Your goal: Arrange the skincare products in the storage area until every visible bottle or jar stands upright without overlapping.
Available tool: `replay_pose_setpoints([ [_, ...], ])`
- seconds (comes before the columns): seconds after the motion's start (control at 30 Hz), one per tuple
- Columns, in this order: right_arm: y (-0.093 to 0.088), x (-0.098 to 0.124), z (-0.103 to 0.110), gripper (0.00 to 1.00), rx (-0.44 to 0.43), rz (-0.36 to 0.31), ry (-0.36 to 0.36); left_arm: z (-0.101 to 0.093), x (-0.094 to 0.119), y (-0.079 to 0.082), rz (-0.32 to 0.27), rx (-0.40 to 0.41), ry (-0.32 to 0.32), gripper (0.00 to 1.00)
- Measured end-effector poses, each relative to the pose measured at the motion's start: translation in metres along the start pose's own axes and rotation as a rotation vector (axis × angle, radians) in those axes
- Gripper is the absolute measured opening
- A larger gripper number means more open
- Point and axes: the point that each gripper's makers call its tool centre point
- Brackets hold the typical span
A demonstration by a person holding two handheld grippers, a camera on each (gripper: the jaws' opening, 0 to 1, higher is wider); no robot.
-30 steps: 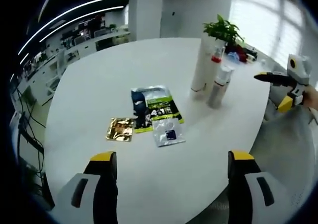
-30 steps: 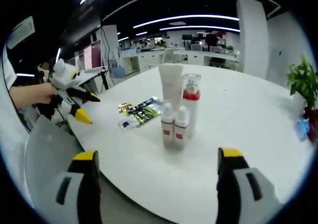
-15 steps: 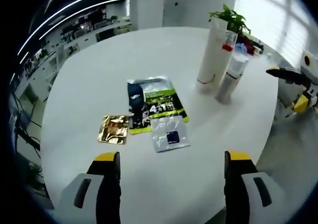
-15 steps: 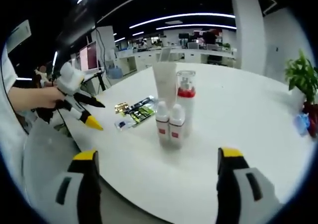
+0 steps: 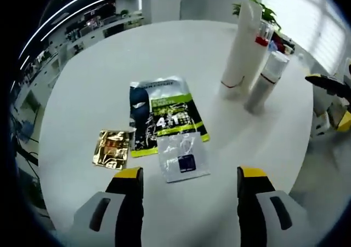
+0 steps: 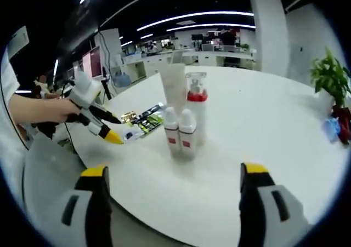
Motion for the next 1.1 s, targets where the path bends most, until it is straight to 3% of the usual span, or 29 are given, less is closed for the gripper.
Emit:
replay_pose_setpoints([
  [0.37,-0.005,0.000,-0.005,0.99,-0.021,0.009,-0.015,0.004,-0.021,0.005,0.016,0.033,0.050,0.57],
  [0.77,-0.008,-0.003,-0.009,0.99,-0.033,0.019,-0.025,0.012,-0.025,0.007,0.022,0.033,0.096,0.50],
  [0.9,-0.007,-0.004,-0.009,0.98,-0.035,0.018,-0.025,0.011,-0.025,0.008,0.022,0.026,0.093,0.49],
  [0.97,-0.007,-0.004,-0.009,0.98,-0.036,0.017,-0.023,0.010,-0.024,0.009,0.018,0.018,0.087,0.40],
  [1.1,-0.006,-0.004,-0.009,0.98,-0.035,0.016,-0.022,0.010,-0.026,0.009,0.013,0.011,0.082,0.38],
])
Point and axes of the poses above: the point that each gripper's makers call its tool centre point, and the gripper's own axes: x roughly backward along the fingers, z roughly to its left, y roughly out of its top, and after that the axes turned 4 degrees about x, right-handed
